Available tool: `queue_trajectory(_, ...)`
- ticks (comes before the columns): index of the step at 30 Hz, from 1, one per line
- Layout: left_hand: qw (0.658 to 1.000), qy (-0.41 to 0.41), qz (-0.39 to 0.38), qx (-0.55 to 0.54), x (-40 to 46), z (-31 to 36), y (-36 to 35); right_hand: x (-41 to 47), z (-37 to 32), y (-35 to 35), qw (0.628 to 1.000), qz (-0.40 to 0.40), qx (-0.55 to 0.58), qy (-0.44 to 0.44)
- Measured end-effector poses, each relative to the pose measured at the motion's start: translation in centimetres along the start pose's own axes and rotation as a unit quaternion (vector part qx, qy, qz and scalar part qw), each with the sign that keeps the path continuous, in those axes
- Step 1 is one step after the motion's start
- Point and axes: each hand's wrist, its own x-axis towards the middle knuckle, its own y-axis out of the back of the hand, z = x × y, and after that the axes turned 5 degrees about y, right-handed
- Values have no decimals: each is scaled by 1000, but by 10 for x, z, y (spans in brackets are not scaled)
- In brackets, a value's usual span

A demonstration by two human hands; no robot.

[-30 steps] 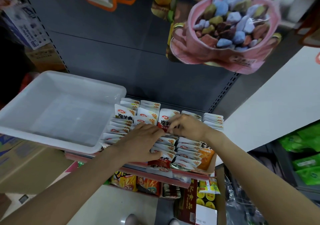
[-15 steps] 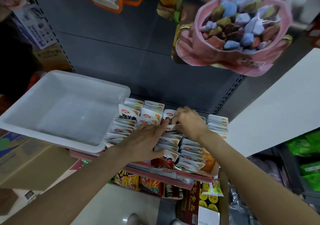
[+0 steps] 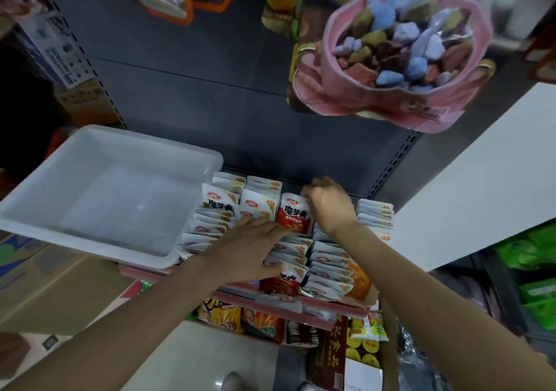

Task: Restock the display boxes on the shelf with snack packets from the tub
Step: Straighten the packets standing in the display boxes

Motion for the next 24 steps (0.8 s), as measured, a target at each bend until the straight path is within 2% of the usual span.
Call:
queue_trajectory(3, 1000, -5, 7, -8, 0, 0, 0, -6, -1, -2, 999, 30, 7, 29)
queue_trajectory(7, 999, -5, 39, -10, 0, -2, -4, -27, 1, 3, 991, -27, 47, 123)
queue_trajectory(10, 998, 1, 59, -21, 0, -3, -6, -34, 3, 3, 985, -103, 73, 116)
queue_trajectory(15, 993, -16, 115, -13, -9, -5, 2, -29, 5, 12, 981, -124, 123, 86)
queue_trajectory(20, 995, -38, 77, 59, -21, -3, 0, -22, 2, 13, 983, -143, 54, 104)
queue_trajectory(24, 994, -38, 79, 65, -20, 1, 7, -13, -2, 14, 984, -132, 74, 96)
